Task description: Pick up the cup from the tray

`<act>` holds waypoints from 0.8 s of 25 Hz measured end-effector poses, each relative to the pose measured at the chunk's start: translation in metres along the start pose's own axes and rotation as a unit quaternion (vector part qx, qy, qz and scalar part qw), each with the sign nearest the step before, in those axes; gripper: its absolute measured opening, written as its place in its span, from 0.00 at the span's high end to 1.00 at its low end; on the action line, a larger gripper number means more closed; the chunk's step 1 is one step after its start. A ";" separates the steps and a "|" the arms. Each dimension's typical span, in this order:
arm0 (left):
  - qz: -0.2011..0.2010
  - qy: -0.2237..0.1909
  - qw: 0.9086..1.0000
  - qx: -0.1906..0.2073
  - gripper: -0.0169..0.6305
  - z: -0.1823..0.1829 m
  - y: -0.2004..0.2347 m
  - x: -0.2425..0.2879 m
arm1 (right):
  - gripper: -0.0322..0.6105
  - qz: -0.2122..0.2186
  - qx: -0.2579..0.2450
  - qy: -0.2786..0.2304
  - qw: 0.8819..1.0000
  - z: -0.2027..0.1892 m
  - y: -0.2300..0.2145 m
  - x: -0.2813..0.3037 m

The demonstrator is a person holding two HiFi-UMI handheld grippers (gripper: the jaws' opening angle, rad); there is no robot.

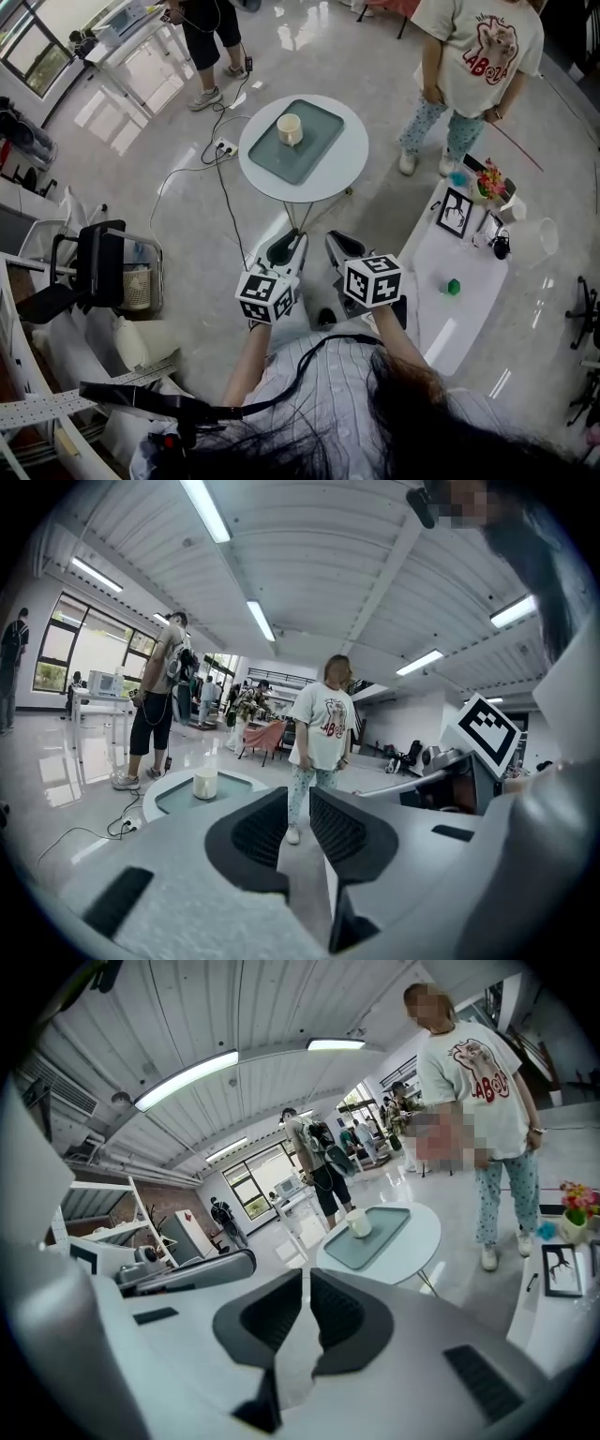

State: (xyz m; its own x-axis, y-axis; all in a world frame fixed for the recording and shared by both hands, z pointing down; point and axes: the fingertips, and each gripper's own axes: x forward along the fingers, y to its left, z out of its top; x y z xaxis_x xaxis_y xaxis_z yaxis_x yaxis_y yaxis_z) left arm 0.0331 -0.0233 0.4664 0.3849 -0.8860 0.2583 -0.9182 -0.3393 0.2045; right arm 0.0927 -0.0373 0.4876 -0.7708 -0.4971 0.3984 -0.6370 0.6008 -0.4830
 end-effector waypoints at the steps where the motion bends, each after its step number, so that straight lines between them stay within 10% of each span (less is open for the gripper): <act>1: -0.002 0.002 1.000 0.000 0.89 0.000 0.004 0.004 | 0.88 -0.002 0.003 -0.001 1.000 0.002 -0.003 0.005; 20: -0.041 0.028 0.999 -0.006 0.83 0.046 0.144 0.100 | 0.88 -0.046 0.022 -0.002 0.999 0.090 -0.032 0.146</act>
State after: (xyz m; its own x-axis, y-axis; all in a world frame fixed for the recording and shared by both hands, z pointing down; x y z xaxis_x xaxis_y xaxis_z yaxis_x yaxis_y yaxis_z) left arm -0.0647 -0.1751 0.4783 0.4636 -0.8364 0.2925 -0.8824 -0.4060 0.2377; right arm 0.0003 -0.1855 0.4909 -0.7092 -0.5519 0.4386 -0.7042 0.5248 -0.4783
